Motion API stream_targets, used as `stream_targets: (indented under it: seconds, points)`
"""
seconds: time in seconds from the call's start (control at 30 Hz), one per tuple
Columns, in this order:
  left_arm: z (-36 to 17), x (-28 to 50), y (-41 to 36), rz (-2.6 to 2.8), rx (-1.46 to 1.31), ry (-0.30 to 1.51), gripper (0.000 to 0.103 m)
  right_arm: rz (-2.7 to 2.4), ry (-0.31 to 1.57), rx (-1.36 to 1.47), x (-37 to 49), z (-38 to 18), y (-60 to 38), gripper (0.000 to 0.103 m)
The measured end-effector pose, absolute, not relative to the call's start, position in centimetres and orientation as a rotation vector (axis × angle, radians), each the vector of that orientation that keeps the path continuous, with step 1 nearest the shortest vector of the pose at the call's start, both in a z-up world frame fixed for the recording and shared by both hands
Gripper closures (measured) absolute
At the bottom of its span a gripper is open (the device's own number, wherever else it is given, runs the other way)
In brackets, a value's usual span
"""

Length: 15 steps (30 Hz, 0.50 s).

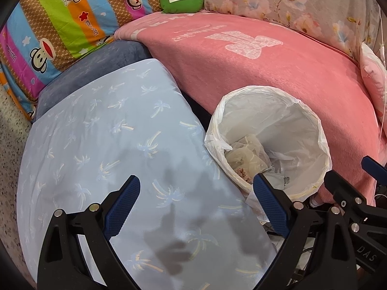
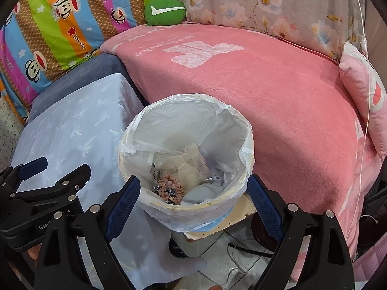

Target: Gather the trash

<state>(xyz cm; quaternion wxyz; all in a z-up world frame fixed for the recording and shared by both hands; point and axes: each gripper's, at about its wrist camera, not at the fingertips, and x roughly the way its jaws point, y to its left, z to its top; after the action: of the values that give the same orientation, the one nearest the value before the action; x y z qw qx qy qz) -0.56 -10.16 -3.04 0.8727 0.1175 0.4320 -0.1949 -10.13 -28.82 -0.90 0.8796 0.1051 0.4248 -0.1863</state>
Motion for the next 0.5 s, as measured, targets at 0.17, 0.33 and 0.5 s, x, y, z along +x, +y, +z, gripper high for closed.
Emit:
stream_targets:
  seconds: [0.17, 0.33, 0.5]
  points:
    - [-2.93, -0.54, -10.17, -0.405, 0.245, 0.9, 0.013, -0.393, 0.879, 0.222, -10.35, -0.88, -28.88, 0.016]
    - [-2.79, -0.57, -10.23, -0.407, 0.25, 0.896, 0.013, -0.404, 0.868, 0.213, -10.52, -0.7, -28.93, 0.015]
    - [-2.66, -0.66, -10.29, -0.406, 0.252, 0.89, 0.013, -0.405, 0.861, 0.208, -10.63, -0.62, -29.0, 0.007]
